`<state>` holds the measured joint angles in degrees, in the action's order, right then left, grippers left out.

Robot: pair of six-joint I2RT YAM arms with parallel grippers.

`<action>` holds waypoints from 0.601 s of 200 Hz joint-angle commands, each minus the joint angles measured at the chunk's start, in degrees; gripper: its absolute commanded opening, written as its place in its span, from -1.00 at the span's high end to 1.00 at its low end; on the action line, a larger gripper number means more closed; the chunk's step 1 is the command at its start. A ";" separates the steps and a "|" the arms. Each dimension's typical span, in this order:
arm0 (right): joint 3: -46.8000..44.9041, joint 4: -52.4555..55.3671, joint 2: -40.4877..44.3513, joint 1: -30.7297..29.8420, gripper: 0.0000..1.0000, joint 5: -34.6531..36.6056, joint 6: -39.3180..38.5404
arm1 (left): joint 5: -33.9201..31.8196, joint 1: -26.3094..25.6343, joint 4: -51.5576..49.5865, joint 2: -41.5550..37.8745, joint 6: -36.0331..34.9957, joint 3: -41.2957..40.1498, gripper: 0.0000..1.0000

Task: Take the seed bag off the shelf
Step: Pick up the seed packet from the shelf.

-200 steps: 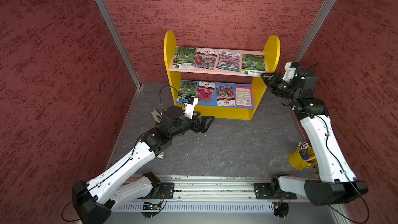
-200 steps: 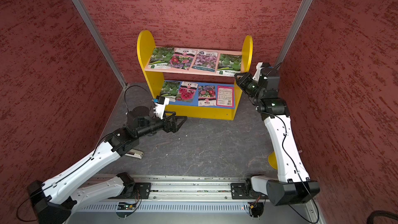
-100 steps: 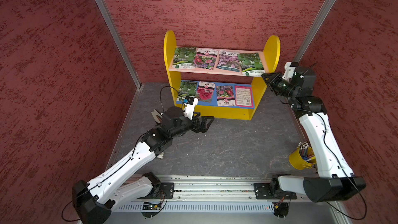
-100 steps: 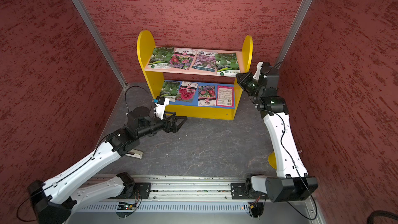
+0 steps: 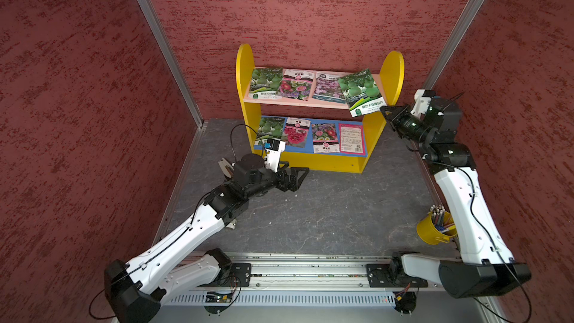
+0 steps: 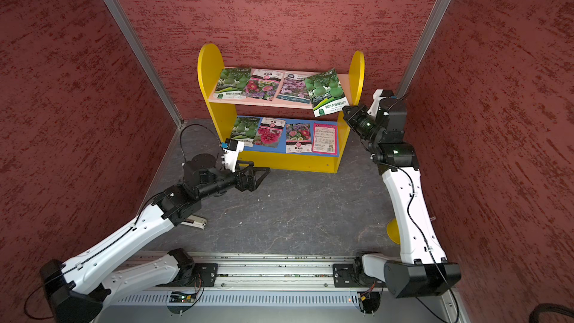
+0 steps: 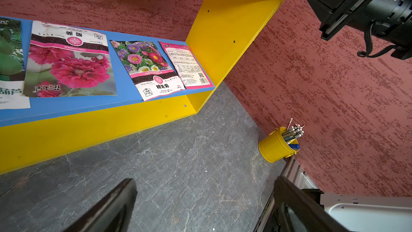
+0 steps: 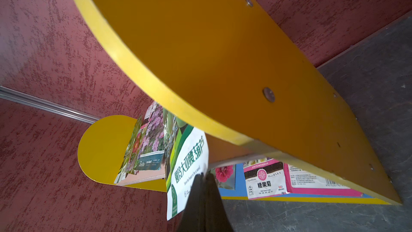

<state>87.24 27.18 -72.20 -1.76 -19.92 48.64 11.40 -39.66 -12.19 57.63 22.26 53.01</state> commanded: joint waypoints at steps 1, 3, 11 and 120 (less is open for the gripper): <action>-0.83 -2.46 1.32 0.45 1.00 0.34 0.02 | 0.05 -0.29 2.73 -0.16 0.57 -0.13 -0.99; -0.91 -2.48 1.35 0.44 1.00 0.39 0.00 | 0.16 -0.30 2.83 -0.04 0.63 -0.11 -0.99; -0.97 -2.65 1.41 0.53 1.00 0.50 0.09 | 0.71 -0.33 3.44 0.27 0.97 0.11 -0.99; -3.41 -4.37 3.28 0.87 1.00 0.87 0.93 | 8.40 -0.24 27.21 13.51 15.71 6.04 -0.99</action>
<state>84.25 25.10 -70.39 -1.39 -19.86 49.17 16.58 -39.66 3.62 66.98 31.75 54.92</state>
